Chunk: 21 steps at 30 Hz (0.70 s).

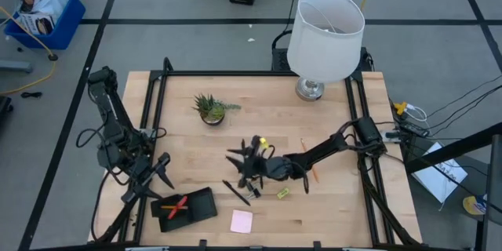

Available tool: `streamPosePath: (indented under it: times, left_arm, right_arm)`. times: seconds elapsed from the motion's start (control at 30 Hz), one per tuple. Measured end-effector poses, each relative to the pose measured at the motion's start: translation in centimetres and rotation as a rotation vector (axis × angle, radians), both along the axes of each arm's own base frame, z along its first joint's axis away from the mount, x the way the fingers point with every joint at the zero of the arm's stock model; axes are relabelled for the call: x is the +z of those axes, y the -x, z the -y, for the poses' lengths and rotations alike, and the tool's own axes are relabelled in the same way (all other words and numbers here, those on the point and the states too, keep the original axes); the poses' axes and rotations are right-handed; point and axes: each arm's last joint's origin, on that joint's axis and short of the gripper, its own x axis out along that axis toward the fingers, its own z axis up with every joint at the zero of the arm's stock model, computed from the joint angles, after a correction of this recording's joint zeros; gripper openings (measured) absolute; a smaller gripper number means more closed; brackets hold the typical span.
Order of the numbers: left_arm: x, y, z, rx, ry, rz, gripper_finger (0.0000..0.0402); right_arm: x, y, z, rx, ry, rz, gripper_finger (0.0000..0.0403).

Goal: Pick and place office supplies into organizer
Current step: Put the scissors into the top left section of the desk organizer

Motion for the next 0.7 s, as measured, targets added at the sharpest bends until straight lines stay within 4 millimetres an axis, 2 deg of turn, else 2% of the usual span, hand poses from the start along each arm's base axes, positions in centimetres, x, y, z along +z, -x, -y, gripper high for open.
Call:
streamPosePath:
  times: [0.07, 0.17, 0.23, 0.33, 0.5, 0.7]
  left_arm:
    - [0.0, 0.0, 0.0, 0.007, -0.017, 0.014, 0.0200]
    - [0.0, 0.0, 0.0, 0.008, -0.043, 0.032, 0.0198]
    - [0.1, 0.0, -0.1, 0.027, -0.042, 0.038, 0.0198]
    - [0.1, -0.1, -0.1, 0.055, -0.047, 0.041, 0.0198]
    - [0.0, -0.2, -0.2, 0.096, -0.058, 0.041, 0.0198]
    - [-0.2, -0.2, -0.3, 0.112, -0.021, -0.004, 0.0198]
  right_arm:
    - [-0.1, 0.0, -0.5, 0.100, -0.132, 0.027, 0.0096]
    - [0.1, -0.2, -1.1, 0.376, -0.222, 0.036, 0.0094]
    - [0.7, -0.5, -1.3, 0.459, -0.279, 0.051, 0.0089]
    - [1.0, -1.0, -1.4, 0.470, -0.280, 0.010, 0.0071]
    - [1.0, -1.2, -1.6, 0.503, -0.278, -0.015, 0.0009]
    - [0.7, -1.3, -1.3, 0.509, -0.239, -0.053, 0.0004]
